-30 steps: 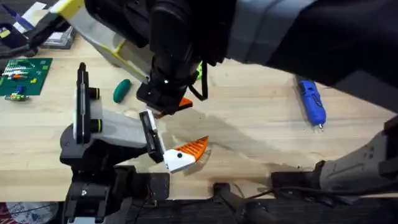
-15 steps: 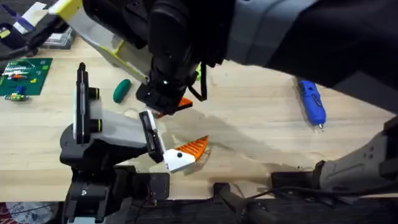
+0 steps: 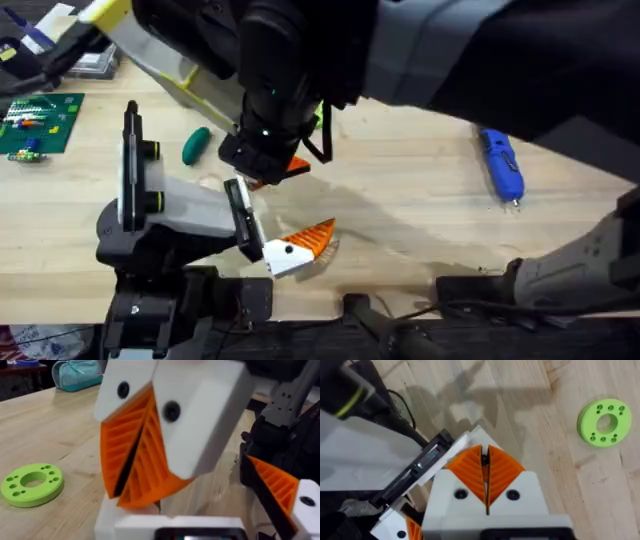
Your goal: Pick up the gripper from the table and insert it into the empty holder that is missing its gripper. Then pick up a screw, insert it into the mounting hole, and use the screwdriver to tighten it. Finally, clean up the table by picking up the vegetable and placing it into the bucket.
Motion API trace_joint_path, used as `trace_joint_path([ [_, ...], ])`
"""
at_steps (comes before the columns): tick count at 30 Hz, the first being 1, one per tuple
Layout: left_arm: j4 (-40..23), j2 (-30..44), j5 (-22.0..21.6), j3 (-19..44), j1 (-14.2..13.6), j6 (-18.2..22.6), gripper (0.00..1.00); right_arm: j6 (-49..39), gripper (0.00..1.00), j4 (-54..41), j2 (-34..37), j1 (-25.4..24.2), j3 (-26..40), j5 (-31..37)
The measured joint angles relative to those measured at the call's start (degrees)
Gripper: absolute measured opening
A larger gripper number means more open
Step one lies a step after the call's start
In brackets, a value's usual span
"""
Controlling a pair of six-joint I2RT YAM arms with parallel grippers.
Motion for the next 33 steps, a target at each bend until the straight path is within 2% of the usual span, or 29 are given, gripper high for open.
trace_joint_path([
  [6, -0.02, 0.00, -0.01, 0.00, 0.00, 0.00, 0.985, 0.01, 0.006, -0.08, 0.00, 0.04, 0.00, 0.17],
  [9, 0.00, 0.00, -0.02, 0.00, 0.00, -0.07, 0.985, 0.19, 0.085, -0.21, 0.00, 0.11, 0.00, 0.25],
  [10, -0.02, 0.00, 0.02, 0.00, 0.00, -0.20, 0.985, 0.16, 0.030, -0.21, 0.00, 0.10, 0.00, 0.74],
  [12, -0.02, 0.00, 0.02, 0.00, 0.00, -0.24, 0.985, 0.42, 0.006, -0.10, 0.00, -0.02, 0.00, 0.81],
  [30, -0.02, 0.06, 0.02, 0.00, 0.00, -0.85, 0.985, 0.41, 0.006, -0.10, 0.24, 0.00, 0.02, 0.85],
  [33, -0.02, 0.04, 0.06, 0.00, 0.00, -0.81, 0.985, 0.37, 0.105, -0.25, 0.26, -0.02, 0.02, 1.16],
])
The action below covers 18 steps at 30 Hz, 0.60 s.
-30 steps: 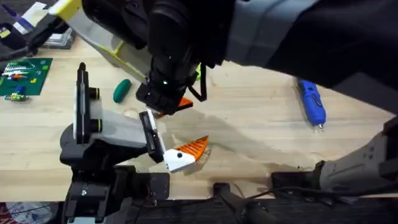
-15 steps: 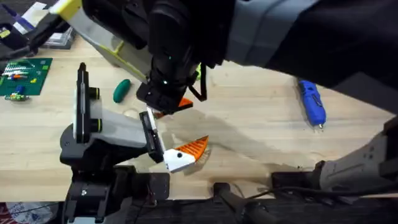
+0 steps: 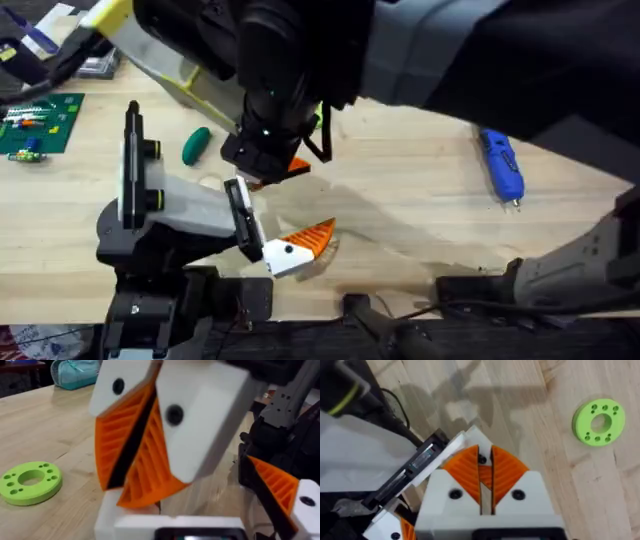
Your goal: Pick up the gripper from the table and insert it into the empty holder that is missing its gripper. Then pick up a screw, insert it into the mounting hole, and use the screwdriver to tighten it. Finally, clean up the table by picking up the vegetable and placing it into the bucket.
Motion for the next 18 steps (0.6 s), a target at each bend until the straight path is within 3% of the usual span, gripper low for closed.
trace_joint_path([
  [6, -0.02, 0.32, -0.04, 0.00, 0.00, -0.41, 0.985, 0.04, 0.214, -0.02, 0.45, 0.00, 0.07, 0.99],
  [14, -0.02, 0.33, -0.06, 0.00, 0.00, -0.61, 0.985, 0.06, 0.262, -0.05, 0.50, -0.07, 0.07, 1.22],
  [18, 0.00, 0.33, 0.00, 0.00, 0.00, -0.44, 0.985, 0.11, 0.354, -0.57, 0.48, -0.18, 0.37, 1.48],
])
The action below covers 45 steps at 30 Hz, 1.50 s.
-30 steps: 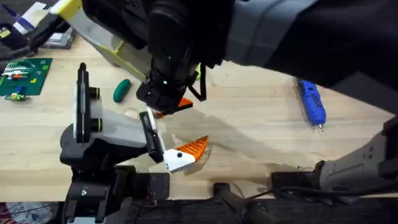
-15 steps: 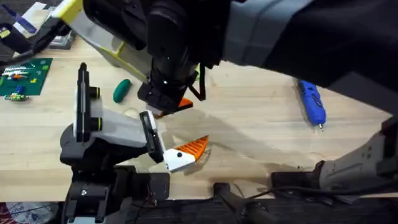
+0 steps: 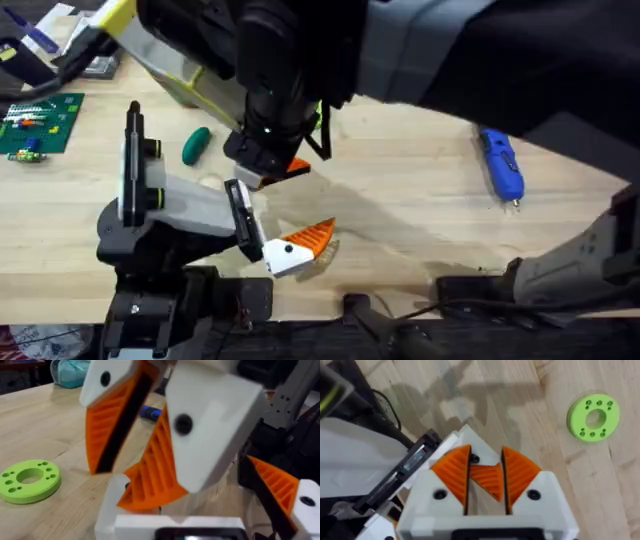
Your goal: Pick up the gripper from the table and insert it into the empty holder that is missing its gripper. Then pick up a screw, insert it into the mounting hole, and use the screwdriver to tighten it. Finally, clean up the table by picking up the vegetable and placing it into the bucket.
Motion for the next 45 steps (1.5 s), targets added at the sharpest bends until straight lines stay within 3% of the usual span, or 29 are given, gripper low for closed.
trace_joint_path([
  [3, 0.00, -0.13, 0.35, 0.00, 0.00, 0.74, 0.985, 0.28, 0.485, -1.00, 0.02, -0.22, 0.67, 0.65],
  [4, 0.00, -0.13, 0.46, 0.00, 0.00, 0.91, 0.985, 0.50, 0.568, -1.60, 0.00, -0.28, 1.06, 1.02],
  [5, -0.02, -0.11, 0.63, 0.00, 0.00, 0.94, 0.985, 0.46, 0.713, -2.12, 0.00, -0.39, 1.51, 1.45],
  [8, 0.00, -0.11, 0.37, 0.00, 0.00, 1.52, 0.985, 0.64, 0.927, -4.66, 0.00, -0.46, 3.10, 1.27],
  [17, 0.00, -0.13, 0.35, 0.00, 0.00, 2.19, 0.985, 1.48, 0.993, -8.02, -1.22, -0.69, 8.57, 0.10],
  [31, 0.00, -0.13, 0.35, 0.00, 0.00, 2.21, 0.985, 1.71, 0.994, -9.03, -6.99, -4.11, 9.51, -0.55],
  [32, 0.00, -0.11, 0.37, 0.00, 0.00, 2.09, 0.915, 1.71, 0.994, -9.01, -6.99, -4.11, 9.51, -0.55],
  [37, 0.00, -0.13, 0.35, 0.00, 0.00, 2.23, 0.135, 1.71, 0.994, -9.15, -6.99, -4.11, 9.51, -0.55],
  [38, 0.02, -0.13, 0.35, 0.00, 0.00, 2.43, 0.044, 1.71, 0.994, -9.23, -6.99, -4.11, 9.51, -0.55],
  [45, 0.02, -0.13, 0.35, 0.00, 0.00, 2.45, 0.005, 1.71, 0.994, -10.04, -6.99, -4.11, 9.51, -0.55],
])
